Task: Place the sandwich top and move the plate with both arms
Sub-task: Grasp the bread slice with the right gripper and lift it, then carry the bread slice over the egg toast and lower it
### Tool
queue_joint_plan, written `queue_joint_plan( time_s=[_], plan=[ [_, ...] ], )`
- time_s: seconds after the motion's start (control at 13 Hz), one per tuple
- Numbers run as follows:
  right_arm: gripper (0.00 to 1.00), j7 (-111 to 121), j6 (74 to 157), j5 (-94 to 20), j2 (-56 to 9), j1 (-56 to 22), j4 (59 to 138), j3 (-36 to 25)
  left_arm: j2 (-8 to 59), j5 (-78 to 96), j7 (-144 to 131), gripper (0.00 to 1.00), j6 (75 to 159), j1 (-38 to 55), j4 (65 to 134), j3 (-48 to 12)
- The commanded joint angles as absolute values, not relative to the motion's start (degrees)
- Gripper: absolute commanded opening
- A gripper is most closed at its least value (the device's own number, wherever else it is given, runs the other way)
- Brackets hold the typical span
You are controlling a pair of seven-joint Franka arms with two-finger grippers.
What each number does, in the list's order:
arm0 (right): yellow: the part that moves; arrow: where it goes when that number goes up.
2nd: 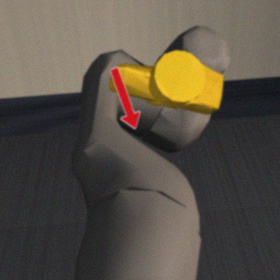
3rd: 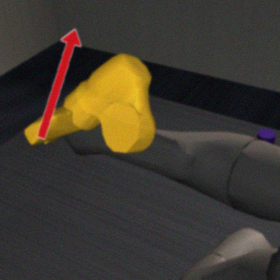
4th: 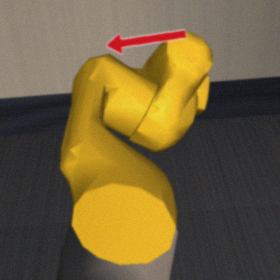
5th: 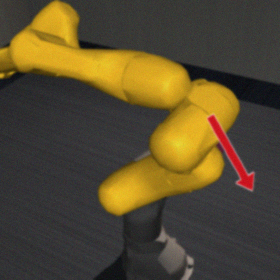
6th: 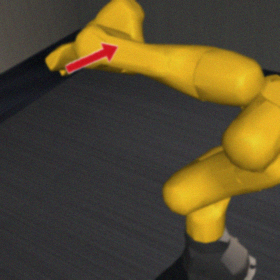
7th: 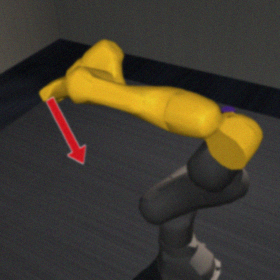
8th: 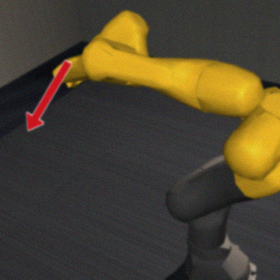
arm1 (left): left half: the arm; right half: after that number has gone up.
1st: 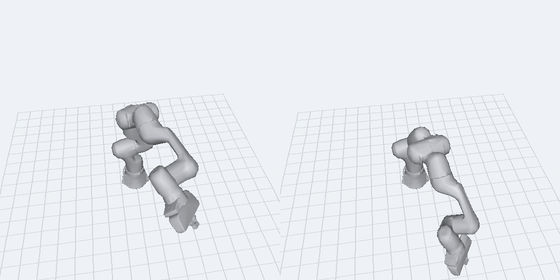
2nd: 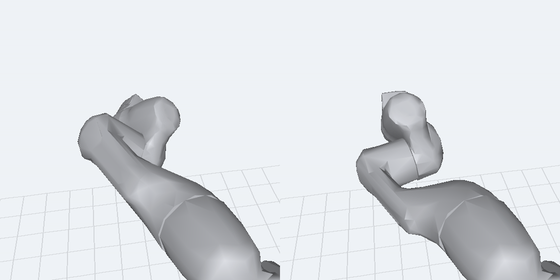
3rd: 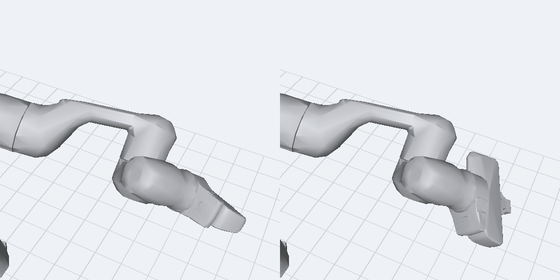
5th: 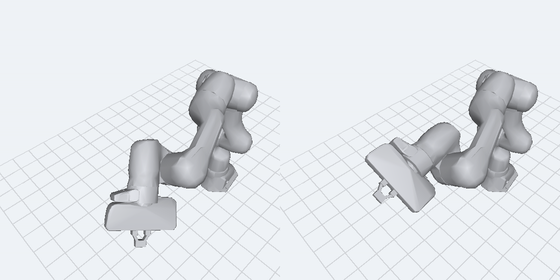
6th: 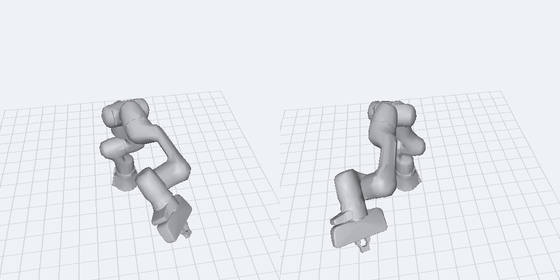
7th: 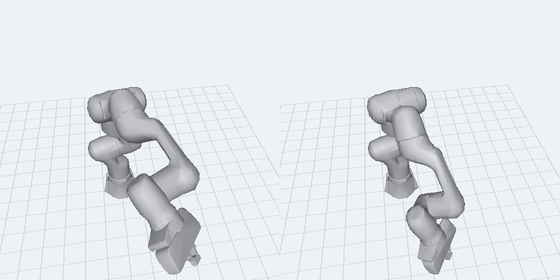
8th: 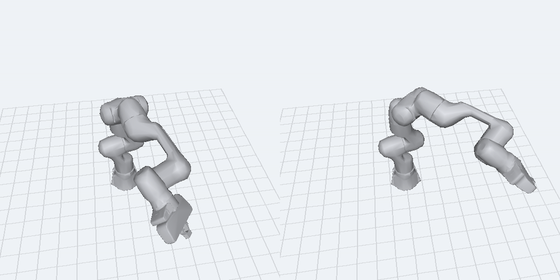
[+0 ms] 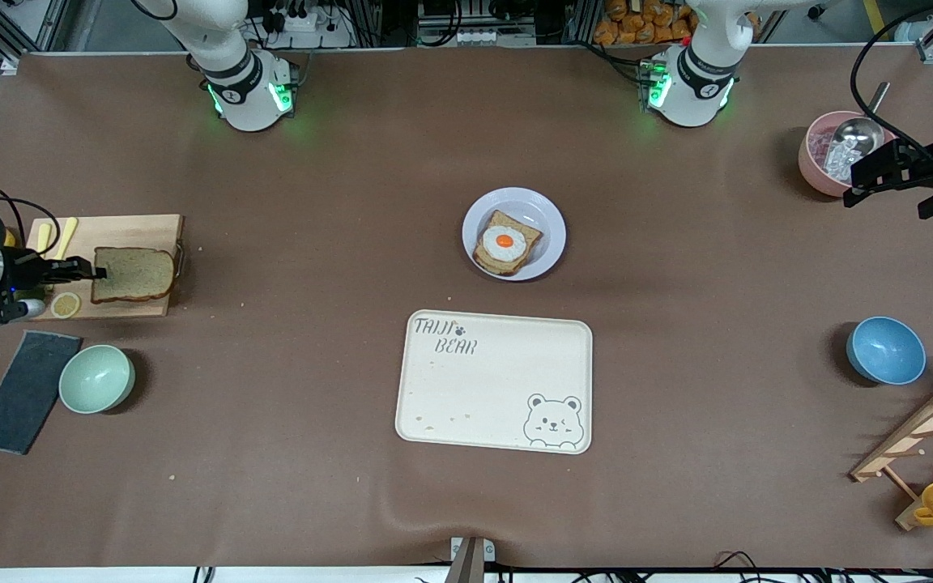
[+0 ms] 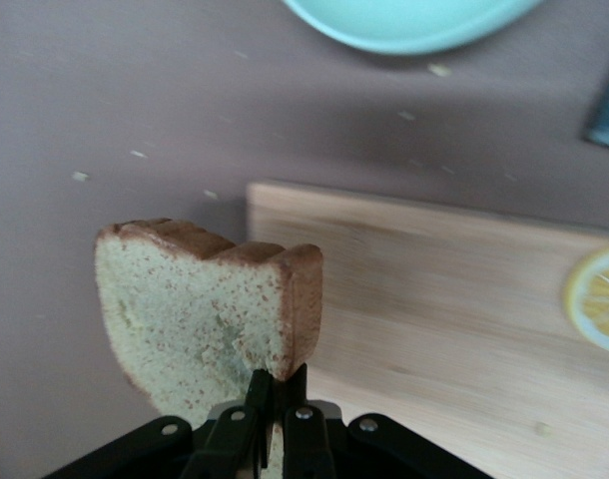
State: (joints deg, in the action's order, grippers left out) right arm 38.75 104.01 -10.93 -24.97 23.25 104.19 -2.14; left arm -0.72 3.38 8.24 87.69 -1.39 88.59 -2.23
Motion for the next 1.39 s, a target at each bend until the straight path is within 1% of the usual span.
queue_joint_plan(
  time_s=[0.0, 0.23, 0.54, 0.69, 0.85, 1.08, 1.31],
  plan=[
    [0.00, 33.50, 98.54, -12.91, -23.91, 17.43, 100.99, -2.46, -0.79, 4.22, 8.61, 1.00, 88.15, -1.76, 88.51, -2.37],
    [0.00, 26.57, 95.89, -18.26, -22.24, 8.91, 100.99, -2.55, -0.70, 4.31, 8.61, 1.00, 88.24, -1.76, 88.51, -2.37],
    [0.00, 16.97, 95.01, -25.99, -21.00, -2.09, 101.07, -2.55, -1.14, 4.31, 8.61, 1.00, 88.15, -1.76, 88.51, -2.29],
    [0.00, 13.12, 95.45, -30.92, -21.18, -4.64, 101.07, -1.68, -1.23, 4.22, 8.61, 1.00, 88.15, -1.76, 88.51, -2.11],
    [0.00, 5.93, 96.06, -31.73, -21.18, -6.84, 100.90, 1.22, -1.06, 4.22, 8.70, 1.00, 88.15, -1.85, 88.51, -2.02],
    [0.00, -2.44, 103.24, -33.92, -21.36, -11.58, 101.25, 4.65, -0.88, 4.31, 8.88, 1.00, 88.15, -1.85, 88.59, -2.02],
    [0.00, -14.46, 113.26, -34.10, -21.88, -16.68, 101.51, 10.53, -0.62, 4.31, 8.88, 1.00, 88.24, -1.85, 88.68, -2.02]
  ],
)
